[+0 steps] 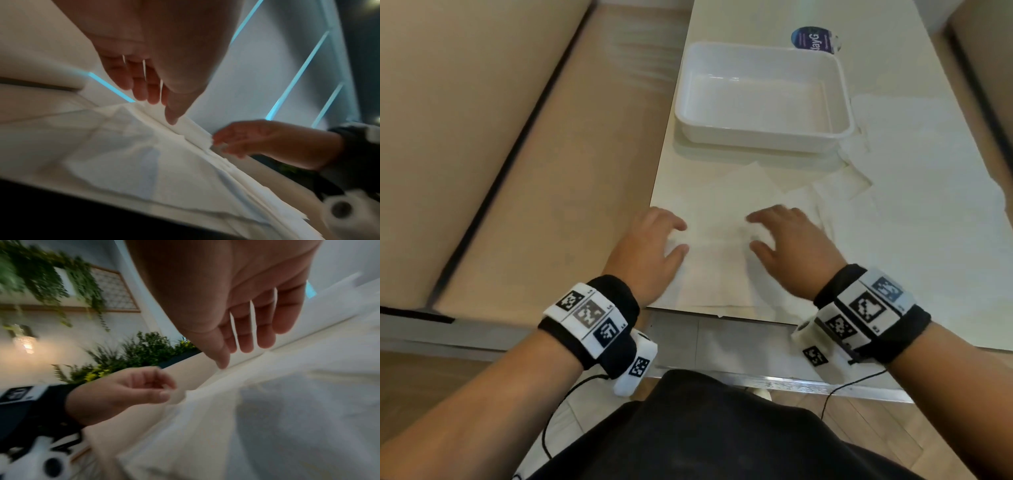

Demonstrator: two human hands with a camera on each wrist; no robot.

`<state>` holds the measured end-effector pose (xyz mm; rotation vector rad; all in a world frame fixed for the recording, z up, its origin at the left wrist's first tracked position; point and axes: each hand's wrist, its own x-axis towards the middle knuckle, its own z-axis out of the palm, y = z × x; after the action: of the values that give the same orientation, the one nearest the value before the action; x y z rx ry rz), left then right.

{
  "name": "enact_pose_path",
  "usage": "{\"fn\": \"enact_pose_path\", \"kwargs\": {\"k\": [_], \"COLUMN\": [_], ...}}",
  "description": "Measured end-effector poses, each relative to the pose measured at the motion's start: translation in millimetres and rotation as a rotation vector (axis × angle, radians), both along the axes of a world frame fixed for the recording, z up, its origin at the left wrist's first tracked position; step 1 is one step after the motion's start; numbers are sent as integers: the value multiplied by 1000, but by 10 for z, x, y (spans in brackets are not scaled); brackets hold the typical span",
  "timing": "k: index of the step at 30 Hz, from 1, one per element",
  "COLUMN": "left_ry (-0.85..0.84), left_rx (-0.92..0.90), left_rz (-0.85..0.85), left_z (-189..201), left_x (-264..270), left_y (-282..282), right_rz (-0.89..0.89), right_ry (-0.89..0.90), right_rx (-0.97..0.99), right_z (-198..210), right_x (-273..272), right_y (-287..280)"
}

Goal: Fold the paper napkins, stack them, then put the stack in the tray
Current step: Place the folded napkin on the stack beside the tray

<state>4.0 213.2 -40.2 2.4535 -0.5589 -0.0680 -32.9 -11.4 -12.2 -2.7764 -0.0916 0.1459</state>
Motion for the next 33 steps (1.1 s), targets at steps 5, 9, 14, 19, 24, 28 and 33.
{"fn": "enact_pose_path", "kwargs": {"k": [5, 9, 14, 19, 24, 28, 33], "left_ry": [204, 176, 231, 265, 286, 278, 283], "left_rx": [374, 537, 633, 668, 629, 626, 586], "left_rz": [-375, -402, -354, -262, -219, -227, -234], "left_z": [-182, -273, -277, -249, -268, -285, -308], "left_x": [-201, -205, -131, -103, -104, -92, -106], "left_y": [-230, -183, 46, 349, 448, 424, 453], "right_rz": [254, 249, 203, 92, -35, -76, -172], "right_ry": [377, 409, 430, 375, 146, 149, 230], "right_rx": [-228, -253, -237, -114, -87, -58, 46], "right_z": [-202, -266, -254, -266, -265, -228, -189], "right_x": [-168, -191, -252, -270, -144, -54, 90], "right_y": [276, 201, 85, -8, -41, -5, -9]}}
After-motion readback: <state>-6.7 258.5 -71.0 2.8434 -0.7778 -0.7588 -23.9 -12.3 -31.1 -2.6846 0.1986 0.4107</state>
